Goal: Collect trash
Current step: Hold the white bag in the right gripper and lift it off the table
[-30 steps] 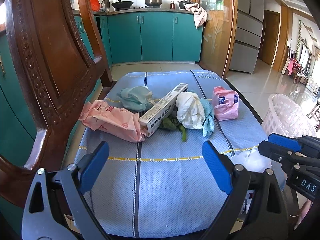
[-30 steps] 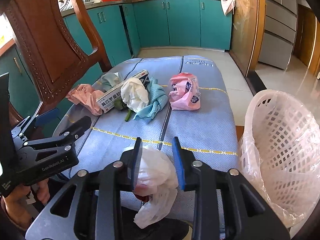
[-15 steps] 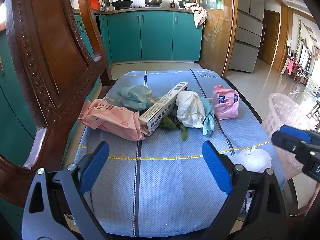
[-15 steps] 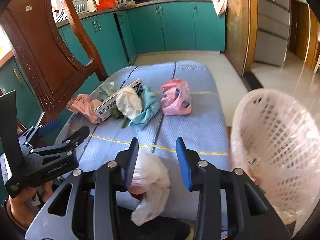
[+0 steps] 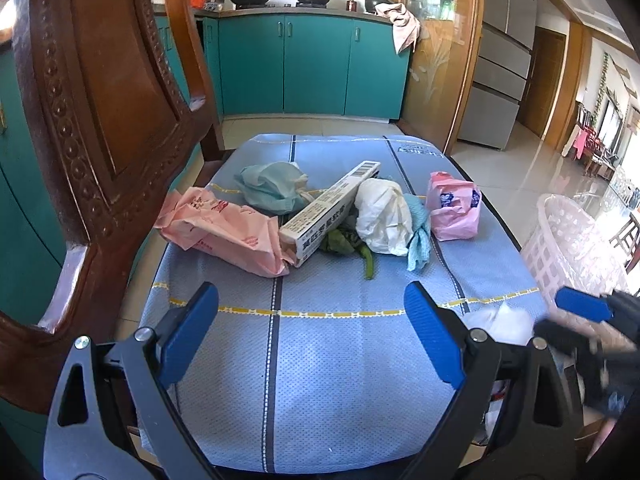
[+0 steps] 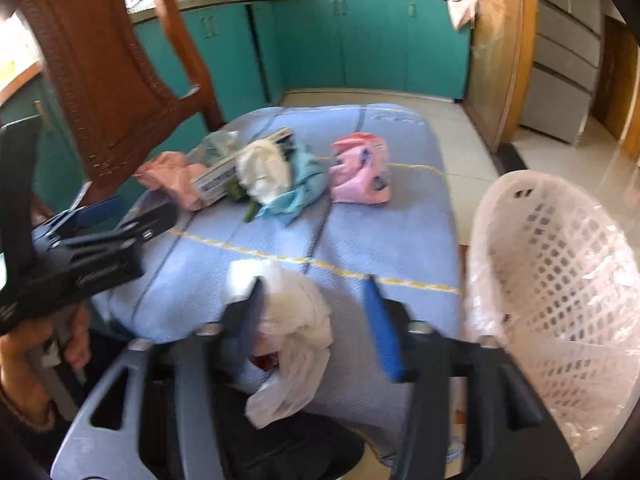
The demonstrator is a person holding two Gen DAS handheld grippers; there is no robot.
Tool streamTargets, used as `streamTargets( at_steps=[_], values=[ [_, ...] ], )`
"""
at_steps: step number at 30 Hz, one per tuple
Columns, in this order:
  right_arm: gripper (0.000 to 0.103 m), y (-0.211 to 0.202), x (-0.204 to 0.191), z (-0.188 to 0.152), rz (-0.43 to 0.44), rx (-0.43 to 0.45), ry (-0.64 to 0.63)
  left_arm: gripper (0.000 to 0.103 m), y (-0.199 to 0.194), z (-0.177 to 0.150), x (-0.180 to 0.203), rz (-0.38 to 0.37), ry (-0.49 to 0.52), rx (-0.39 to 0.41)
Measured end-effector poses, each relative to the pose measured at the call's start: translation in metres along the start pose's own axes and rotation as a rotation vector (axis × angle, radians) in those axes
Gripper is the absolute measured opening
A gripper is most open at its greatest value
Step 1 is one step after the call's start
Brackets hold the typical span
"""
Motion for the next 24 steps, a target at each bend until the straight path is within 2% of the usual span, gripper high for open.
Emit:
streamTargets(
  at_steps=[4, 9, 11, 13, 15, 19, 24],
  values=[
    [0.072, 0.008, -0.010, -0.009, 0.010, -0.017, -0.032, 0.093, 0.004, -0.004, -0.002, -0.016, -0.034, -0.026],
    [0.072, 0.027, -0.021, -0.026, 0.046, -0.057, -0.022, 0.085, 0.007, -0.009, 0.000, -0.025, -0.044, -0.048],
    [0.066, 0.029, -0.024, -0.028, 0.056, -0.059, -0.026, 0.085, 0.009, -0.009, 0.002, -0.026, -0.043, -0.049],
    [0.050, 0.030, -0.025, -0.029, 0.076, -0.065, -0.026, 0.085, 0.011, -0.009, 0.007, -0.024, -0.032, -0.050],
    [0.045, 0.029, -0.024, -0.027, 0.094, -0.070, -0.020, 0.085, 0.013, -0.010, 0.012, -0.022, -0.015, -0.052],
    [0.045, 0.022, -0.021, -0.015, 0.124, -0.051, -0.004, 0.085, 0.011, -0.010, 0.017, -0.015, 0.005, -0.042],
    [0.045, 0.018, -0.010, -0.005, 0.061, -0.022, -0.030, 0.085, 0.010, -0.011, 0.018, -0.015, 0.014, -0.042]
  ],
)
Point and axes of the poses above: each gripper's, at about its wrist camera, not at the fingertips, and y roughly the way its jaws point, x to its right, z to its top, the point moved 10 cm from there along y, roughly the way its jaws point, and after that the axes turned 12 degrees about x, right-handed, at the moved point
